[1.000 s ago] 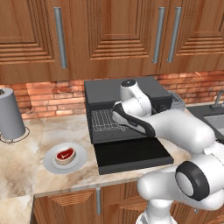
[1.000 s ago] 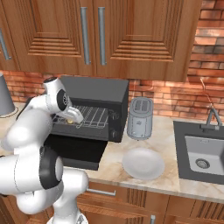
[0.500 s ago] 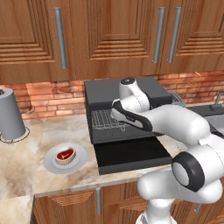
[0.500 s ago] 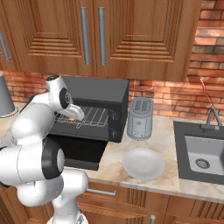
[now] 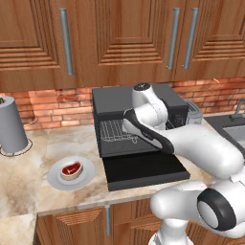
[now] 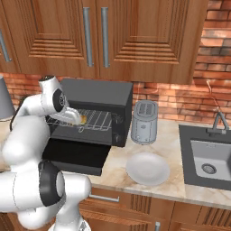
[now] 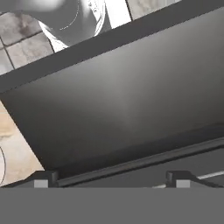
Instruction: Open the toaster oven door. Place the bread on the top rack in the toaster oven and place the steak on the bottom rack.
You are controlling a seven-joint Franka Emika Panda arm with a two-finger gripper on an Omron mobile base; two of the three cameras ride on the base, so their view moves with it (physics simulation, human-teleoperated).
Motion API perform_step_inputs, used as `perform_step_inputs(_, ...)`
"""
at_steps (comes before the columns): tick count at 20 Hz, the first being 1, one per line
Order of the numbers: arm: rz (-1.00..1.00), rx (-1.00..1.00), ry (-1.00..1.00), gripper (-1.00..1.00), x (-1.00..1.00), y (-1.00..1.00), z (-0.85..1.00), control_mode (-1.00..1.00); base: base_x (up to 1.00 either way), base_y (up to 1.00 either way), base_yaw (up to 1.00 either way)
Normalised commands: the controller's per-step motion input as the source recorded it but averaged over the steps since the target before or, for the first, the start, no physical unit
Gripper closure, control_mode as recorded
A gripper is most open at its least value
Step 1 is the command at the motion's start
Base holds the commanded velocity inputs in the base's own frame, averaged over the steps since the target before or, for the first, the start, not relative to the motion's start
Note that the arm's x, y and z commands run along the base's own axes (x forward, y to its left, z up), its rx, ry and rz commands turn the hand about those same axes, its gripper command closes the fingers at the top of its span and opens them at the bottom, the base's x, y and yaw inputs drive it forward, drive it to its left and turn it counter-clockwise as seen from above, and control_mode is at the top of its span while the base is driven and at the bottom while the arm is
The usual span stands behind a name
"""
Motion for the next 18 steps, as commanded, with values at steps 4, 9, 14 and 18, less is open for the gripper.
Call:
perform_step_inputs(4,0.08,0.0,0.17,-1.0,-0.69,0.13,-0.01,-1.0,0.0,0.0,0.0)
perform_step_inputs(9,0.14,-0.01,0.1,-1.0,-0.03,0.14,-0.93,-1.0,0.0,0.0,0.0)
perform_step_inputs(14,0.09,0.0,-0.03,-1.0,0.5,0.09,-0.26,-1.0,0.0,0.0,0.0)
perform_step_inputs(18,0.0,0.0,-0.03,-1.0,0.93,0.14,0.0,-1.0,0.0,0.0,0.0)
